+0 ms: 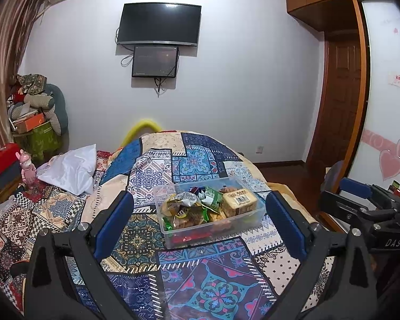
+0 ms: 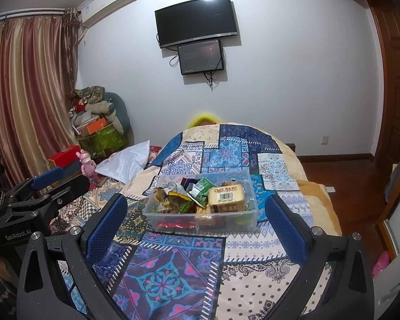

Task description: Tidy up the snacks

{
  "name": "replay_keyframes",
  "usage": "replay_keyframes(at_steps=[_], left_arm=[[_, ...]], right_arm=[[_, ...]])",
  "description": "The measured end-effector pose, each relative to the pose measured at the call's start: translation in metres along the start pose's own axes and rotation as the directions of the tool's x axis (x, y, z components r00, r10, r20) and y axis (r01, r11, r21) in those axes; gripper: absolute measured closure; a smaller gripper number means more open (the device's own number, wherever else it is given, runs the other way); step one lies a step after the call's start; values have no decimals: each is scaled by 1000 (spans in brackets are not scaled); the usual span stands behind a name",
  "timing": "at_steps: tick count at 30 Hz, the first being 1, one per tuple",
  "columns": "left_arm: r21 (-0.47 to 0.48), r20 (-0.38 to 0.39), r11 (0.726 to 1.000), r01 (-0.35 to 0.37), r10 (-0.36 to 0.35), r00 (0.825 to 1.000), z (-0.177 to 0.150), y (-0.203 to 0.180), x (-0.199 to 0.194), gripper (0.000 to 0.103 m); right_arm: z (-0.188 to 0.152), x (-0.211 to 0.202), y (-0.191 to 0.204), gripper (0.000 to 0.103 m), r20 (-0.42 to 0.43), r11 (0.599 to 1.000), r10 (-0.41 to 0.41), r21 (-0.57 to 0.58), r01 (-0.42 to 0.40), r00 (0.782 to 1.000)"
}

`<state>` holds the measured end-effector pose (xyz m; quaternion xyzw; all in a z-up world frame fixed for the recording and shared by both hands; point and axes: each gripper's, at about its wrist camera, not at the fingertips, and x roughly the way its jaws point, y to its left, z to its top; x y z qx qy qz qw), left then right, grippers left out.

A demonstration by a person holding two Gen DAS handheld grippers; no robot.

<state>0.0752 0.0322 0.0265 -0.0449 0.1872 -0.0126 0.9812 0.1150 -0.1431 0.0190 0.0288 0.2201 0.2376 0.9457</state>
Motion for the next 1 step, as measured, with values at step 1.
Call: replay_keyframes(at_steps=[1], left_arm=[[0, -2, 1000, 1, -1, 1000, 0, 0, 0, 3]], right_arm=[[0, 0, 0, 0, 0, 1000, 1, 0, -1, 1000]])
